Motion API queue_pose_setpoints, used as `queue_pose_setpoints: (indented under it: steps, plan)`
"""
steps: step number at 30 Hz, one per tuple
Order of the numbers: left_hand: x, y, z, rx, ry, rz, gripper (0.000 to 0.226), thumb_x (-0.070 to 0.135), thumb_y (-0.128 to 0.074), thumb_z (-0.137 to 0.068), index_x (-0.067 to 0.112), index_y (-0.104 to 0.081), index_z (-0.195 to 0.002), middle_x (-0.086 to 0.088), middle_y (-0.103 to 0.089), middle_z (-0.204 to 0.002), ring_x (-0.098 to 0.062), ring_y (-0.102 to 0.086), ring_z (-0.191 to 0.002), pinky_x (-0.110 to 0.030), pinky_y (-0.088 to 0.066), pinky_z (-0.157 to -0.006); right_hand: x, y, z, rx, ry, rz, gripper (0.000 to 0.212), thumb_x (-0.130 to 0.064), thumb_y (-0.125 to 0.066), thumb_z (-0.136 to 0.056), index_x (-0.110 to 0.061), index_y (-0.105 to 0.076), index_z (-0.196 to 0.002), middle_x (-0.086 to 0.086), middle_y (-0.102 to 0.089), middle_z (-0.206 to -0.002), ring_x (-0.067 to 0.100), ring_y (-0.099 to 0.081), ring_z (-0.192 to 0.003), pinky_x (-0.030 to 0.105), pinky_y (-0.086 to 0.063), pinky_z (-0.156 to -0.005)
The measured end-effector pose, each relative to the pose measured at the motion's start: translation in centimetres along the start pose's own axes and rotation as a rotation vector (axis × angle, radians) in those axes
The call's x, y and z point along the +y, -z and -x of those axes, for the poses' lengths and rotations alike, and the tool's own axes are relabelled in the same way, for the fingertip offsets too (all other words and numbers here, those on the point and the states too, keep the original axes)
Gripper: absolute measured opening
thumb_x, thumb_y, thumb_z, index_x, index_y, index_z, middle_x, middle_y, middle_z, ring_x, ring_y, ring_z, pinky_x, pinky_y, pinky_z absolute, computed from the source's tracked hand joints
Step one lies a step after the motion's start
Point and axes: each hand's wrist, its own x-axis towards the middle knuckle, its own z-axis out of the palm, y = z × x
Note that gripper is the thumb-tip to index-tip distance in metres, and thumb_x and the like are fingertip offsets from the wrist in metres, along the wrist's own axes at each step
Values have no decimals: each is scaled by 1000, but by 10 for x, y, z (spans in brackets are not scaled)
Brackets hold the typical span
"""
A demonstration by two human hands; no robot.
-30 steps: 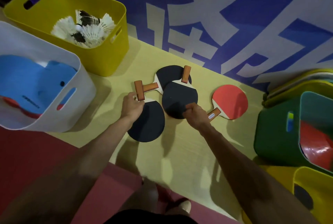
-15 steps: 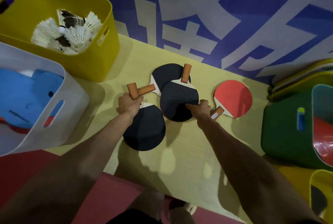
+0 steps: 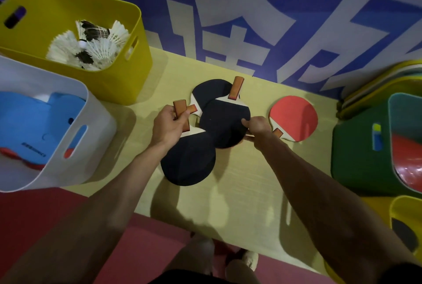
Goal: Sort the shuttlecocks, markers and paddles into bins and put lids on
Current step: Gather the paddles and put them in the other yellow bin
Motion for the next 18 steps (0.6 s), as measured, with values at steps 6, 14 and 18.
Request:
queue_pose_setpoints:
  steps: [6,14,18]
  plan:
    - [9,21,40,98,-154,26,24,37,-61,-89,14,-62,-83,2,-64,-73,-6,-57,-66,-20,-40,-58,-33,23,38,-24,267,-6,24,-18,-65,-89,-16,-51,-109,6,-61,-104,19,-62,-91,31,-57,-69]
    - [47,26,106,305,-107,217,25,39,-60,-88,14,-63,-83,-6,-70,-79,-20,-65,-77,-27,-46,-70,-71,95,92,140,595,38,18,-23,-60,-92,-18,-54,-108,2,-59,-108,16,-58,-97,28,-50,-78]
    - [70,15,150,331,-87,432,25,34,-64,-87,10,-62,-96,-10,-71,-84,-21,-66,-72,-33,-55,-75,-68,147,114,237,632,-62,24,-26,-58,-93,-15,-59,-114,3,-61,-107,18,-58,-101,36,-52,-88]
